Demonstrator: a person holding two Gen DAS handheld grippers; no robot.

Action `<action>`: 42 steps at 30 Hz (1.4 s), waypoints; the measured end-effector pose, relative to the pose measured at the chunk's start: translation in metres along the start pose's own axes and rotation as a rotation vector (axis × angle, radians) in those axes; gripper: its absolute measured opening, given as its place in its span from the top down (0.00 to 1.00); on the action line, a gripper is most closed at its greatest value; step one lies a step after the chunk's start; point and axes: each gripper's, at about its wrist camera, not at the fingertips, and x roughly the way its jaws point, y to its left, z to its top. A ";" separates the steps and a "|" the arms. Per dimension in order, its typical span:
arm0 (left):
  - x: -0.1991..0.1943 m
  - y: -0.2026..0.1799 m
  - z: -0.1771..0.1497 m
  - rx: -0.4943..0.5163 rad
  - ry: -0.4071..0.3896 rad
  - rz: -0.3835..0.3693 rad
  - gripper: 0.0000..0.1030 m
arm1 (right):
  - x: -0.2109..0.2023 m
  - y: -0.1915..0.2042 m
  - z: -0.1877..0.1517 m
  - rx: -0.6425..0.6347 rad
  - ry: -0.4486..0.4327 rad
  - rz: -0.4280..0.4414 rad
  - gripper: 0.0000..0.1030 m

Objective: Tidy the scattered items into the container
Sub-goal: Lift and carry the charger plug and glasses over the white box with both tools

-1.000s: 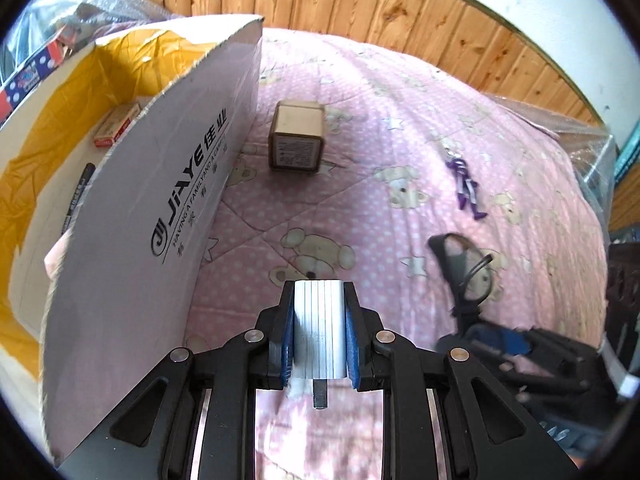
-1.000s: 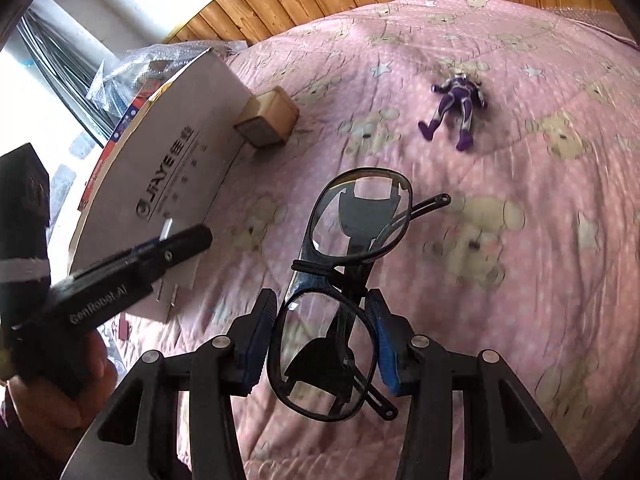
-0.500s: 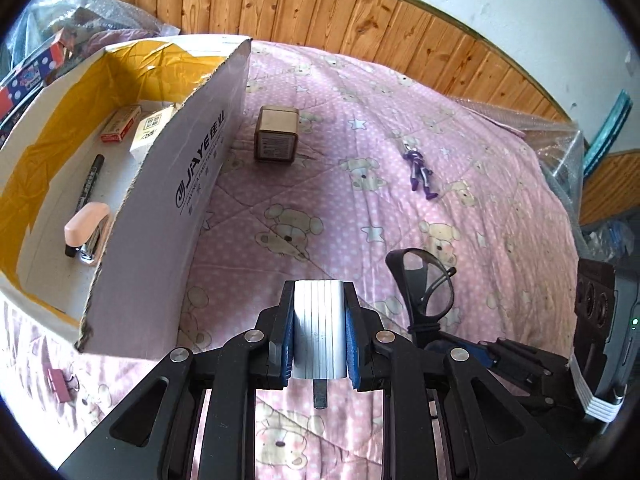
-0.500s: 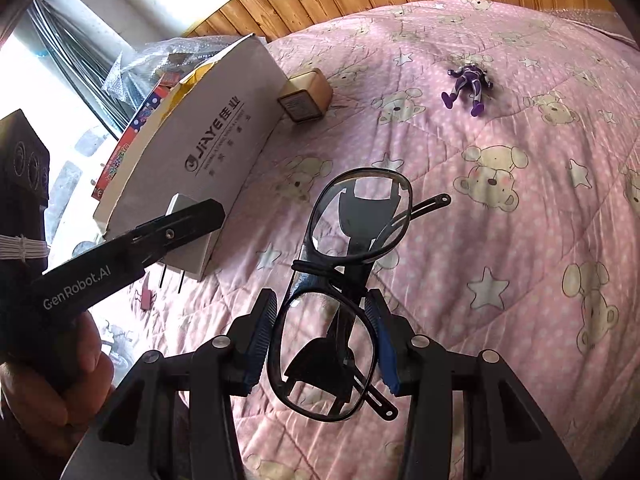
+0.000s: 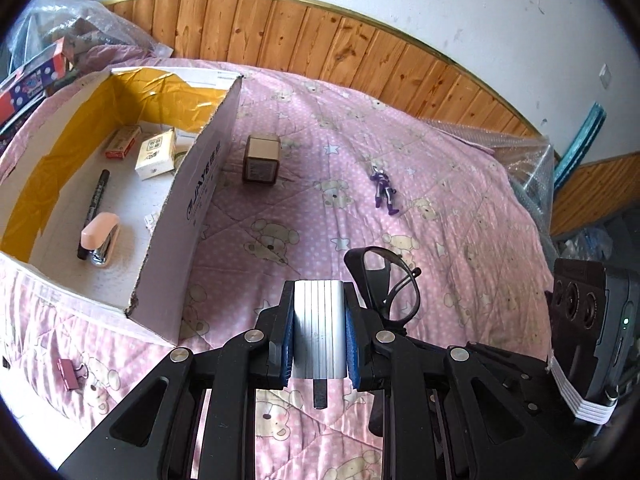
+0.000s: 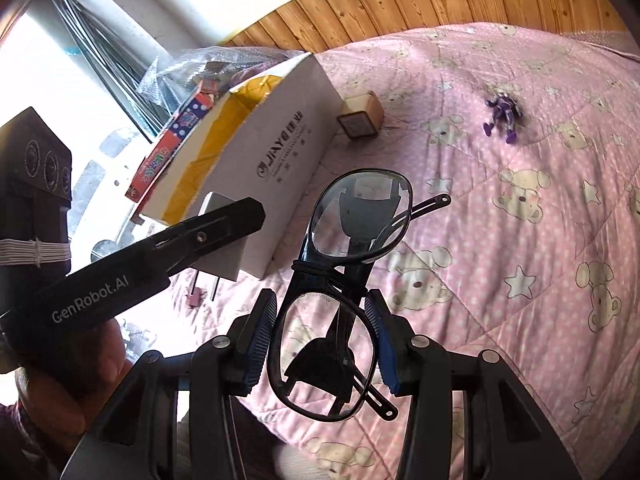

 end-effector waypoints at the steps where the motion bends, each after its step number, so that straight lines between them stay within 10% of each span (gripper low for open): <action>1: -0.004 0.001 0.002 -0.003 -0.008 0.000 0.80 | -0.002 0.004 0.002 -0.004 -0.005 0.007 0.54; 42: -0.085 0.135 0.097 -0.176 -0.174 0.050 0.80 | 0.030 0.155 0.120 -0.274 -0.041 0.143 0.54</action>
